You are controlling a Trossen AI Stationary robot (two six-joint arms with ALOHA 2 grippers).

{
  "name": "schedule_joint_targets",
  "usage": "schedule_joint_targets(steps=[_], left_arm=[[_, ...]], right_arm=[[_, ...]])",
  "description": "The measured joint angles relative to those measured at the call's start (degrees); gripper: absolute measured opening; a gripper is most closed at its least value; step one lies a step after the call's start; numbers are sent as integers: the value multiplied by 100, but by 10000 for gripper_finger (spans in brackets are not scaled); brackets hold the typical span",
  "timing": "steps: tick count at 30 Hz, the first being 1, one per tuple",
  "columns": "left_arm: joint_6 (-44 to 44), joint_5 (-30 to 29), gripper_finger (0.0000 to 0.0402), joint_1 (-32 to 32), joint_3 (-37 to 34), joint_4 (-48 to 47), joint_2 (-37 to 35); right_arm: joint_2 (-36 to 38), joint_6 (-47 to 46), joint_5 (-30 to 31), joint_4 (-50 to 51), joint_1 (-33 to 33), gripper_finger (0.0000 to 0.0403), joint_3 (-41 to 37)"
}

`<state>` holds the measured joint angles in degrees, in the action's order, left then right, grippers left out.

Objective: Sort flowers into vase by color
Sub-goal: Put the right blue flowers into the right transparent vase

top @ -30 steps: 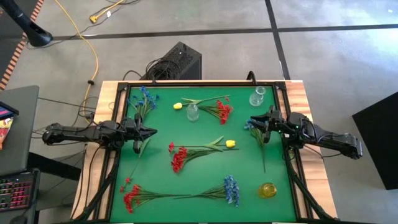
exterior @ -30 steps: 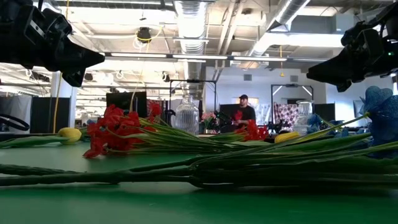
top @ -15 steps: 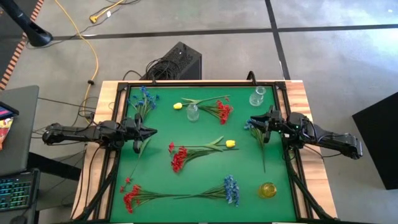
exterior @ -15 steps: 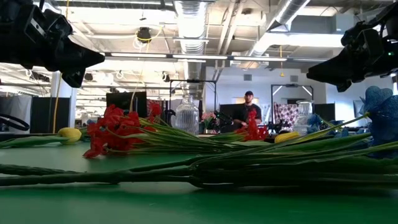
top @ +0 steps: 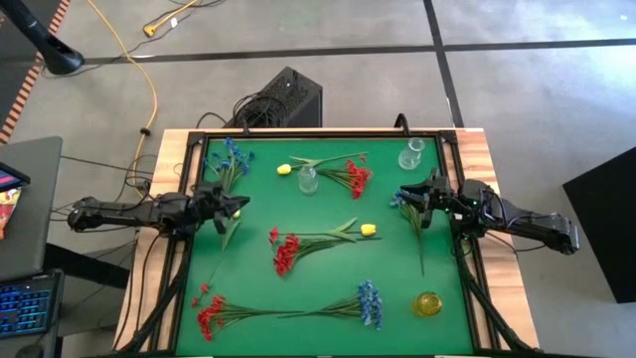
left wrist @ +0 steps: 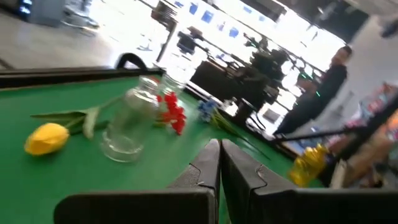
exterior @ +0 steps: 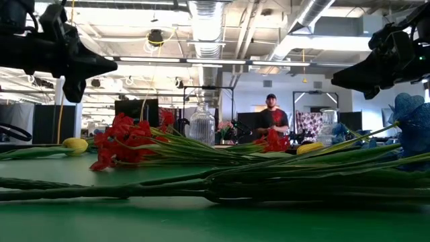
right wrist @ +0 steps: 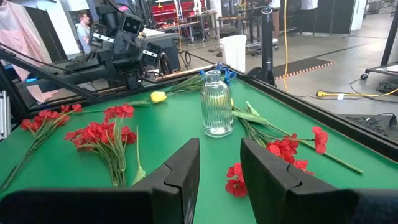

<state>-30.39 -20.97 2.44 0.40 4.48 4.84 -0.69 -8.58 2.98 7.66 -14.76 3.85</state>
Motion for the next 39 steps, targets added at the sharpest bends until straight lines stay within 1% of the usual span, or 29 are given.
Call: schedule_joint_targets(steps=[3, 5, 11, 13, 16, 20, 23, 28, 32, 36, 39], left_arm=[[-138, -328, 0, 0, -1, 26, 0], [-210, -427, 0, 0, -1, 38, 0], [-29, -976, 0, -2, -1, 286, 0], [104, -1054, 0, 0, -1, 418, 0], [459, -946, 0, 0, 1, 625, 4], [904, -838, 0, 0, 84, 640, 29], [1348, -837, 0, -2, 301, 713, 158], [2195, -943, 5, -4, 769, 692, 645], [2748, -945, 35, -4, 1123, 703, 1178], [3211, -940, 85, -4, 1438, 645, 1809], [3378, -893, 127, -4, 1656, 620, 2243]], right_arm=[[2, 0, 0, -11, 0, 143, -2], [0, 1, 10, -54, -2, 143, -6], [0, -104, 20, -338, 0, 143, -6], [0, -144, 17, -365, 0, 143, 12], [-80, -193, 17, -354, 0, 143, 155], [-412, -197, 17, -331, 0, 143, 474], [-817, -210, 26, -239, 0, 143, 790], [-1684, -456, 305, 351, 0, 143, 1437], [-2424, -685, 321, 937, 0, 143, 2054], [-3102, -808, 321, 1488, 0, 143, 2674], [-3499, -926, 323, 1900, -1, 143, 3102]])
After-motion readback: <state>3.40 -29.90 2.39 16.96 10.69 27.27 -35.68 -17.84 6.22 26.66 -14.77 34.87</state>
